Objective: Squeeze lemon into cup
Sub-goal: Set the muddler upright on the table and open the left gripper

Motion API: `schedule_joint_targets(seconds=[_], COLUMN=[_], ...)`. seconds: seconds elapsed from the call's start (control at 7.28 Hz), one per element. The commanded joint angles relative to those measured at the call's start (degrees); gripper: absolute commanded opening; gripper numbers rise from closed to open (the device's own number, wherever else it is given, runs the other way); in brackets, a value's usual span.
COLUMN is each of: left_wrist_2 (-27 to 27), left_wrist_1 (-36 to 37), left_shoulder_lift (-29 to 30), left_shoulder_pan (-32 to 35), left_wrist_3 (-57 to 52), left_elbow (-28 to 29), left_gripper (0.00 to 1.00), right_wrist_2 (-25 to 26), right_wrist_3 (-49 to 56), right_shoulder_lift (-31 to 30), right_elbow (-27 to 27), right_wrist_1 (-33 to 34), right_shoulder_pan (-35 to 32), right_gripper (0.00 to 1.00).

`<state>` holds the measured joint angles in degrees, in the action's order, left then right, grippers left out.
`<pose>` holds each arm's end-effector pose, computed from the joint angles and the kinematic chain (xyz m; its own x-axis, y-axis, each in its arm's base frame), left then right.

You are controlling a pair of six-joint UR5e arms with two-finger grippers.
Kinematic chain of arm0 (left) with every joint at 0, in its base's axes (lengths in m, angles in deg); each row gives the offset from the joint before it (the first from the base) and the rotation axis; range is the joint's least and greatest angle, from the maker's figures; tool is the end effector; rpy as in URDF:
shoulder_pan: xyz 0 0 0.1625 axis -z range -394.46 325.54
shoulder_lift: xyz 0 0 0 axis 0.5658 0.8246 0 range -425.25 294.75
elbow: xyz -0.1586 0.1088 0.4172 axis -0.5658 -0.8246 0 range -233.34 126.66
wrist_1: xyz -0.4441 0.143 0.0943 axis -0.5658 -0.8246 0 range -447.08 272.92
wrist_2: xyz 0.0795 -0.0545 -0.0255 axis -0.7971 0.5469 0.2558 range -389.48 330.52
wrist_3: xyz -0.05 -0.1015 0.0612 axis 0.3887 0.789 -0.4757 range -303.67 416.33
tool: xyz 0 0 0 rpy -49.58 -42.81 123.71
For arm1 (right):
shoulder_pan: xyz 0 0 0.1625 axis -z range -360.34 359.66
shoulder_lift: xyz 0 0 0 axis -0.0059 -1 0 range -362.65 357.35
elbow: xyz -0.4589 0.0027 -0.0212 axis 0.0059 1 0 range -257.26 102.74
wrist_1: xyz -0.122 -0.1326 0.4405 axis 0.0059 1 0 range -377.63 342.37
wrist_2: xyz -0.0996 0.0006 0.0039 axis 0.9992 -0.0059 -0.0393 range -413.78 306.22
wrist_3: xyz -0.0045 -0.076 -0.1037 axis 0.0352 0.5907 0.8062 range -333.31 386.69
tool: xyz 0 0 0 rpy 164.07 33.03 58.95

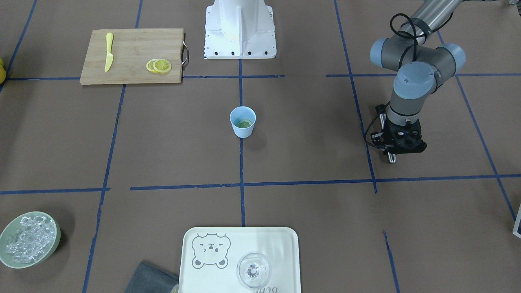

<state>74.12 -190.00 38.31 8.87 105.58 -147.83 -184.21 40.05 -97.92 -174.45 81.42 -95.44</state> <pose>0.4327 -0.5498 0.5234 0.8505 0.0699 -0.5213 0.0314 0.9826 0.1830 0.0942 -0.4947 0.7142 0.7511 -0.0843 0.6547 0.0876 0.9958 0.0277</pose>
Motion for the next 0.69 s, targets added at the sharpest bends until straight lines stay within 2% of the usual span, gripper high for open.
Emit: schedule_joint_targets(seconds=[0.0, 0.27, 0.41, 0.55], left_wrist_2=[0.03, 0.64, 1.77, 7.79], left_wrist_1=[0.08, 1.31, 2.62, 2.98], left_shoulder_lift=[-0.02, -0.28, -0.98, -2.38], left_shoulder_pan=[0.0, 2.96, 9.69, 17.41], left_wrist_3=[-0.21, -7.19, -14.81, -24.46], left_elbow=[-0.86, -6.46, -7.8, -7.99], left_gripper=[1.0, 1.0, 1.0, 1.0], right_wrist_2=[0.0, 0.0, 0.0, 0.0], right_wrist_3=[0.0, 0.0, 0.0, 0.0], right_shoulder_lift=[0.0, 0.0, 0.0, 0.0], right_elbow=[0.06, -0.03, -0.03, -0.11], right_wrist_1=[0.0, 0.0, 0.0, 0.0], right_shoulder_pan=[0.0, 0.0, 0.0, 0.0], right_gripper=[1.0, 1.0, 1.0, 1.0])
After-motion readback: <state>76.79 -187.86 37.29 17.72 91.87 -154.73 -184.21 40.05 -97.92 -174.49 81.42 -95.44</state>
